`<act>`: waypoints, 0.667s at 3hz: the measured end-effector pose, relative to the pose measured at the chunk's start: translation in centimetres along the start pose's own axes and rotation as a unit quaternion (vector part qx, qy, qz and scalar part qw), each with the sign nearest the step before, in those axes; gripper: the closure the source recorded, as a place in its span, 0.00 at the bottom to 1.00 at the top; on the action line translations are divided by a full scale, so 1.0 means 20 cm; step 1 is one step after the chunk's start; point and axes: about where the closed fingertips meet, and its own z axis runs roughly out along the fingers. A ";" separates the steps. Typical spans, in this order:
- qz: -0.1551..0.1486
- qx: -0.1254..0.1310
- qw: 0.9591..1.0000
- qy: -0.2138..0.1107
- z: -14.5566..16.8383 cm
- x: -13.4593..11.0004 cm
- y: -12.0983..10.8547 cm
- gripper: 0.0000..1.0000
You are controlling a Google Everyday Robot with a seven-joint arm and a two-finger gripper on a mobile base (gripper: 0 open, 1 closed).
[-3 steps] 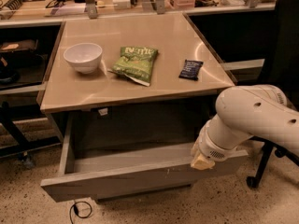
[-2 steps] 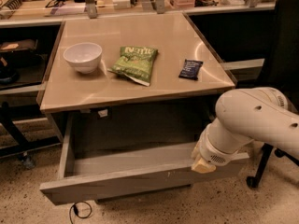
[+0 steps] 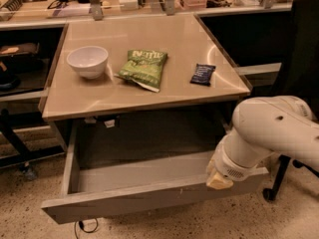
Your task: Open top drawer
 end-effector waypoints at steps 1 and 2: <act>0.008 -0.002 1.000 0.000 -0.02 0.02 0.07 1.00; 0.008 -0.002 1.000 0.000 -0.03 0.01 0.05 1.00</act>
Offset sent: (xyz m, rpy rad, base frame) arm -0.1788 -0.0231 0.0423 0.0060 0.0647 -0.1974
